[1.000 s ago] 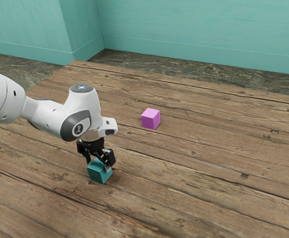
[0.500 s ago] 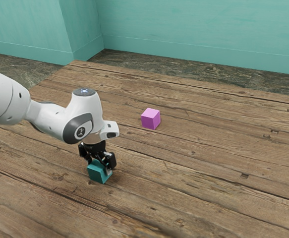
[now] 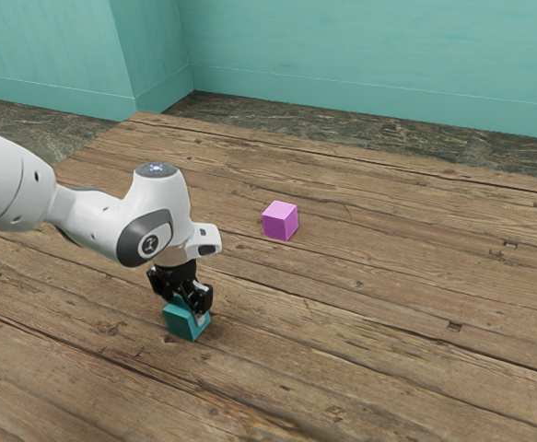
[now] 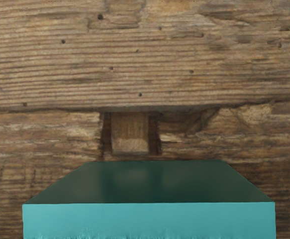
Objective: Pick up the blue block with one arm, and put the blue block on the pink block with one arm
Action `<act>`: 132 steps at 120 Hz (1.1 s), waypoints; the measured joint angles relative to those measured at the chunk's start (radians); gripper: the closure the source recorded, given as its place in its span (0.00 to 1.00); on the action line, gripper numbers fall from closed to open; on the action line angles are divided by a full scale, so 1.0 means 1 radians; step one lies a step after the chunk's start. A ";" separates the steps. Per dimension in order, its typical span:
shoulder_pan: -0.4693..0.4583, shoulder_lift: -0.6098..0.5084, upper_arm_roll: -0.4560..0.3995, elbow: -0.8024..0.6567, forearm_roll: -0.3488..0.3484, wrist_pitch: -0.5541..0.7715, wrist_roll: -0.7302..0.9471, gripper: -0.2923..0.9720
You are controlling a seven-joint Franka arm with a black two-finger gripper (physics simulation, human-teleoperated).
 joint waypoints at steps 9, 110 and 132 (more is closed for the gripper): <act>-0.001 -0.013 0.000 0.000 0.002 -0.003 -0.005 0.50; 0.000 0.742 -0.004 1.628 -0.025 -0.693 -0.012 0.55; 0.000 0.882 0.000 1.794 -0.024 -0.717 -0.005 0.55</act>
